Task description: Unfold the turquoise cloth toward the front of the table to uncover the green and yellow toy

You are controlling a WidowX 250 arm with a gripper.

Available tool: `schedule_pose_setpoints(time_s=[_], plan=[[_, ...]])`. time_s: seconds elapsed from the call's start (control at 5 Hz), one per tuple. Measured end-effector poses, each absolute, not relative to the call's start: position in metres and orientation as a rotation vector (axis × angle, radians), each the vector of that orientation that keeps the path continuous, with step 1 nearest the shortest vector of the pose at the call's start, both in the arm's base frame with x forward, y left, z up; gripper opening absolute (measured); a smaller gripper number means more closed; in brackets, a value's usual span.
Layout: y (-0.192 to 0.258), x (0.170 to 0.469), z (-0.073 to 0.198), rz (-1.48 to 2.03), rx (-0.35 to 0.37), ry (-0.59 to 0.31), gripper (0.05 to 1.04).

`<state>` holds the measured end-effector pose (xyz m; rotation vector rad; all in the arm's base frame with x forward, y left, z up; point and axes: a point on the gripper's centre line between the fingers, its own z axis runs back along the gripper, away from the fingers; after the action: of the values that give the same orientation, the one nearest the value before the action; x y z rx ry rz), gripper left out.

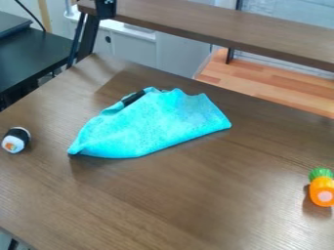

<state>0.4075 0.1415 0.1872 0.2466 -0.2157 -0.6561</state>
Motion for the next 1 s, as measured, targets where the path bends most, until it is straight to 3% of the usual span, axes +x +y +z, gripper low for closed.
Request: schedule_pose_setpoints(time_s=[0.2, 1.0], plan=[[0.141, 0.409, 0.170, -0.656, 0.222, -0.184, 1.000], [0.147, 0.418, 0.092, -0.602, 0.385, -0.125, 1.000]])
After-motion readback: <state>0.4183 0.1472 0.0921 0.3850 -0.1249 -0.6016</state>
